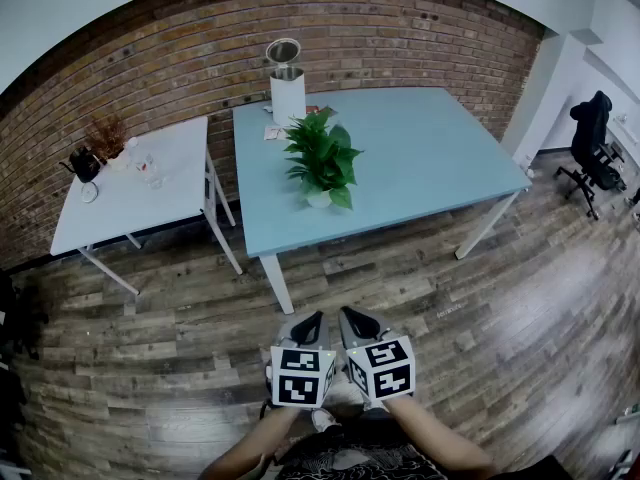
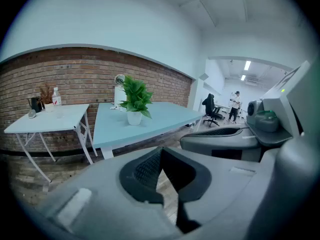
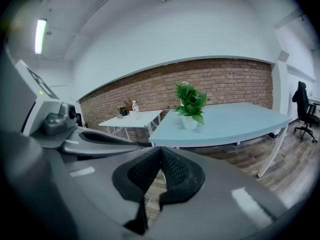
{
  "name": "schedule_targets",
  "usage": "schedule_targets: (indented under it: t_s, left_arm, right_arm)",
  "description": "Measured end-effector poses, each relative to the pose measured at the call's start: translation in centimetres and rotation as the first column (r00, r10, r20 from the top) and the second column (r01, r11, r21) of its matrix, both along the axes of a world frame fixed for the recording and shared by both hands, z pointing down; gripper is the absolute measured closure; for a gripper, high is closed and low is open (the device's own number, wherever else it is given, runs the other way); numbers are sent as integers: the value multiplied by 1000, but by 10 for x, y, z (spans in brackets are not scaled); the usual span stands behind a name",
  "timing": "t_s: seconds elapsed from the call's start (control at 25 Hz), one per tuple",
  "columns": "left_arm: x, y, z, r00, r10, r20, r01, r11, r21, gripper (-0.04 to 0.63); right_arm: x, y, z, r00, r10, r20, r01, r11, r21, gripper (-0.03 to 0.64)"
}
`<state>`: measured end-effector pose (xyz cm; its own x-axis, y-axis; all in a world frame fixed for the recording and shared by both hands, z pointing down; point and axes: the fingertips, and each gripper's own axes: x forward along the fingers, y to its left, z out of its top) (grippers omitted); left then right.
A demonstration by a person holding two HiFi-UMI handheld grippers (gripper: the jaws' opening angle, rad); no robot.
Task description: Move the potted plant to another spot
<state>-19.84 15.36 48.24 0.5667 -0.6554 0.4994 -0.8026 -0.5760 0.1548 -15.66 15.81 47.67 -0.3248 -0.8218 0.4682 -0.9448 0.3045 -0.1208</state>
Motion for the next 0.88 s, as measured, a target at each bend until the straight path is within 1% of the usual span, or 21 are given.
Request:
schedule_targets:
  t_s: [0.32, 0.6, 0.88]
  left_arm:
    - [-7, -2, 0, 1000, 4, -1, -4, 1000, 0, 598]
    - [-7, -16, 5, 1000, 4, 13, -4, 1000, -3, 600]
    - [10, -38, 12, 1000, 10, 16, -10, 1000, -10, 600]
  right_arm:
    - [-5, -5, 3, 1000, 24, 17, -24, 1000, -10, 611]
    - [0, -21, 5, 999, 40, 26, -40, 999, -2, 611]
    - [14, -44, 14, 998, 47, 39, -46, 999, -12, 611]
